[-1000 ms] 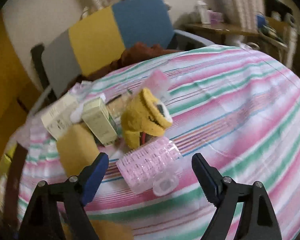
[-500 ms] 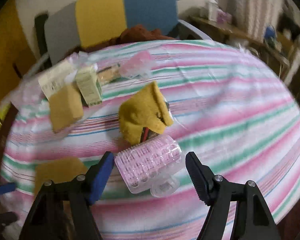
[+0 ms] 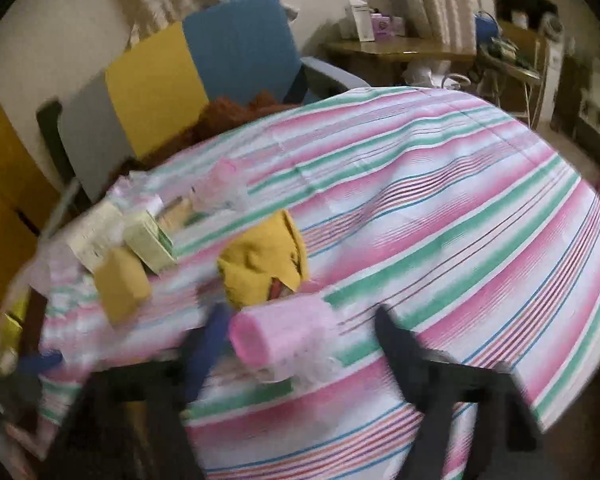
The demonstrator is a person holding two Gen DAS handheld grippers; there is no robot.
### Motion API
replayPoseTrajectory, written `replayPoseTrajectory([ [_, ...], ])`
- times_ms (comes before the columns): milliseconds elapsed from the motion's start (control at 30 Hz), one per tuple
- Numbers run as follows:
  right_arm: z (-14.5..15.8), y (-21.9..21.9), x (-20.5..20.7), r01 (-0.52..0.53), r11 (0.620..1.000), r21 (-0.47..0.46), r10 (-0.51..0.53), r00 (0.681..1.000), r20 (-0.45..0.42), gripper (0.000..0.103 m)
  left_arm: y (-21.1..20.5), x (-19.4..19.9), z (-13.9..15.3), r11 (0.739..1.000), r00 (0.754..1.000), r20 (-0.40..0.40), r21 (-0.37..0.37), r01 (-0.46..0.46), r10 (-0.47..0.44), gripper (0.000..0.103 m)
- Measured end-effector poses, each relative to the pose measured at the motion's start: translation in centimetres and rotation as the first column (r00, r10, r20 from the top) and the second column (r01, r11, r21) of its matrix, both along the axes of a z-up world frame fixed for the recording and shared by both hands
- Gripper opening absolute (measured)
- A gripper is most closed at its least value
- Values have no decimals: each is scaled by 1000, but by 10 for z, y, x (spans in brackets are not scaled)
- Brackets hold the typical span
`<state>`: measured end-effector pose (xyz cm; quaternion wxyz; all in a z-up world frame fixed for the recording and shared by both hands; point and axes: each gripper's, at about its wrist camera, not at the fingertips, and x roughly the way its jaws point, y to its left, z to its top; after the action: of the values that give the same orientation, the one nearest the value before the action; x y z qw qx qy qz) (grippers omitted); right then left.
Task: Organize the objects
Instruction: 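Grasp the mustard knit sock with the left tool while the right tool holds the roller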
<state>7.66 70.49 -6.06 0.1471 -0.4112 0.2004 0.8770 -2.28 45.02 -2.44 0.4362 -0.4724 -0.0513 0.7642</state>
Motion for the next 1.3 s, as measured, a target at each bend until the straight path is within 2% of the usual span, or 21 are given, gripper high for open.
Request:
replayPoseTrajectory([
  [133, -22, 5, -14, -1, 998, -67, 6, 998, 69, 76, 32, -16, 1, 999, 1000, -7, -42, 18, -18, 79],
  [200, -28, 5, -19, -35, 994, -102, 44, 995, 84, 60, 44, -22, -1, 997, 1000, -9, -73, 22, -23, 79],
  [233, -30, 5, -19, -44, 992, -118, 55, 994, 89, 60, 51, -26, -3, 996, 1000, 1, -79, 28, -28, 79],
  [333, -27, 4, -17, -51, 987, -156, 66, 994, 90, 65, 64, -36, -8, 995, 999, 19, -95, 32, -30, 79],
  [400, -23, 1, -14, -63, 987, -145, 76, 993, 87, 91, 71, -41, -12, 993, 999, 24, -109, 37, -34, 79],
  [433, -20, -2, -13, -83, 989, -122, 94, 992, 86, 96, 75, -43, -14, 992, 999, 16, -121, 42, -40, 79],
  [533, -21, -17, -14, -134, 990, -54, 139, 984, 116, 98, 81, -44, -19, 988, 999, 12, -144, 53, -52, 79],
  [567, -25, -23, -18, -148, 989, -29, 150, 979, 138, 97, 83, -45, -21, 987, 998, 15, -151, 58, -57, 79],
  [600, -28, -27, -21, -151, 988, -6, 150, 975, 161, 92, 85, -44, -22, 986, 998, 17, -156, 61, -59, 79],
  [667, -33, -30, -27, -173, 985, 12, 168, 968, 188, 74, 91, -46, -27, 984, 997, 30, -164, 72, -67, 79],
  [700, -33, -31, -27, -186, 982, 31, 177, 967, 186, 74, 94, -46, -29, 984, 997, 40, -163, 74, -68, 79],
  [833, -33, -21, -23, -162, 987, -15, 162, 970, 183, 73, 111, -55, -41, 984, 990, 123, -153, 87, -68, 79],
  [867, -34, -15, -19, -145, 989, -35, 149, 972, 181, 68, 116, -57, -45, 984, 986, 148, -149, 96, -74, 79],
  [967, -33, -6, -18, -121, 991, -56, 129, 975, 181, 68, 136, -61, -56, 980, 963, 244, -132, 151, -115, 79],
  [1000, -33, -5, -16, -117, 991, -61, 126, 976, 180, 68, 143, -62, -63, 977, 948, 291, -123, 173, -131, 79],
  [1133, -33, -3, -17, -116, 991, -60, 125, 976, 180, 68, 155, -58, -73, 978, 918, 363, -69, 199, -161, 79],
  [1200, -33, -3, -17, -115, 992, -57, 123, 976, 181, 68, 158, -53, -77, 977, 925, 349, -90, 192, -149, 76],
  [1233, -33, -3, -17, -112, 992, -57, 121, 976, 180, 68, 158, -53, -78, 979, 933, 333, -104, 176, -133, 69],
  [1267, -33, -2, -17, -110, 992, -57, 119, 977, 179, 68, 156, -54, -82, 981, 937, 330, -111, 157, -113, 57],
  [1300, -33, -2, -16, -109, 992, -57, 117, 977, 178, 68, 152, -56, -85, 986, 936, 339, -96, 134, -94, 50],
])
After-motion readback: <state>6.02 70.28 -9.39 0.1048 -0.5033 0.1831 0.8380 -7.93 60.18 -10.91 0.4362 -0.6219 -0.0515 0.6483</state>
